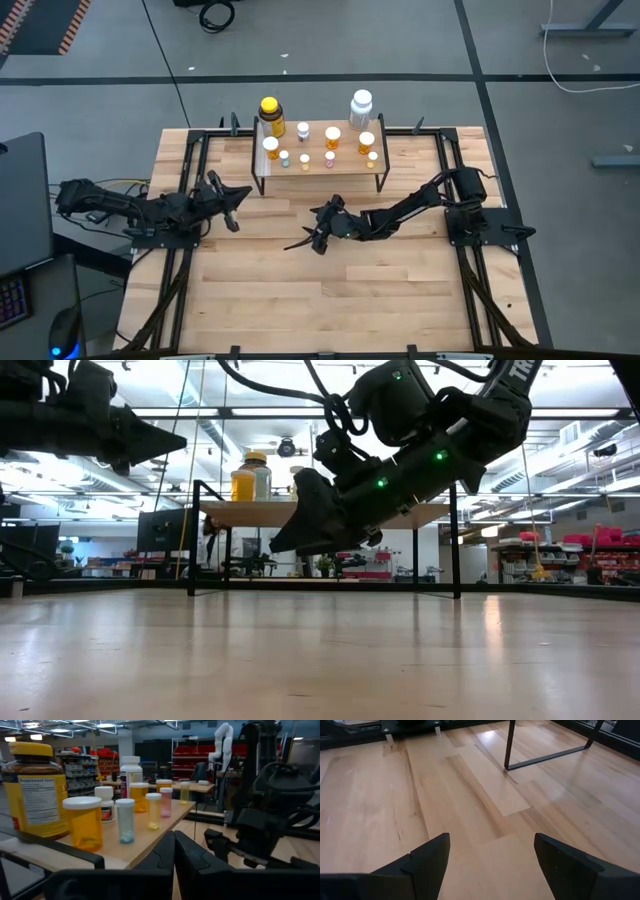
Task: Pick and place medicine bottles onto shelf by color
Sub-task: Return to Home Position
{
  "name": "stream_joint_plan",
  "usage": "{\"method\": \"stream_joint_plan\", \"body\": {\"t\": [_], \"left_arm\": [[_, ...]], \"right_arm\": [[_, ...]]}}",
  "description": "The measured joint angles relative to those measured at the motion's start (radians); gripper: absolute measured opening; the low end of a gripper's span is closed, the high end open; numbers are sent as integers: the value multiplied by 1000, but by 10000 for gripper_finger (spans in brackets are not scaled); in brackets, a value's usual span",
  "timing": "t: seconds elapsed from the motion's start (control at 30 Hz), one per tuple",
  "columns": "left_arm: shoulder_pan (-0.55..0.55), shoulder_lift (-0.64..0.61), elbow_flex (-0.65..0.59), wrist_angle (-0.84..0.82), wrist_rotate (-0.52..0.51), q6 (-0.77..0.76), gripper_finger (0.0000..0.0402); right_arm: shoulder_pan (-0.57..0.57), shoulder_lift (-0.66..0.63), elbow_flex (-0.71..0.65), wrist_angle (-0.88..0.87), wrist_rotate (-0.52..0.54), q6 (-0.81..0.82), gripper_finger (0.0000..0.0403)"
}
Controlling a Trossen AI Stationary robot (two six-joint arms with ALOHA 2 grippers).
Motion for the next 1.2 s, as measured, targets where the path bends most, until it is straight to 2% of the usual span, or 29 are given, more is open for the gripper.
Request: {"method": "stream_joint_plan", "body": {"t": [0.27,0.67,0.9,1.2], "left_arm": [[14,0,0,-4,34,7,3],[14,-10,-1,-48,21,75,4],[14,-19,0,-52,14,37,2],[14,-110,52,-259,79,-32,2]], "right_arm": [[-6,0,0,0,4,0,297],[-4,0,0,-34,0,0,297],[-4,0,0,-78,0,25,297],[-4,0,0,-70,-1,27,297]]}}
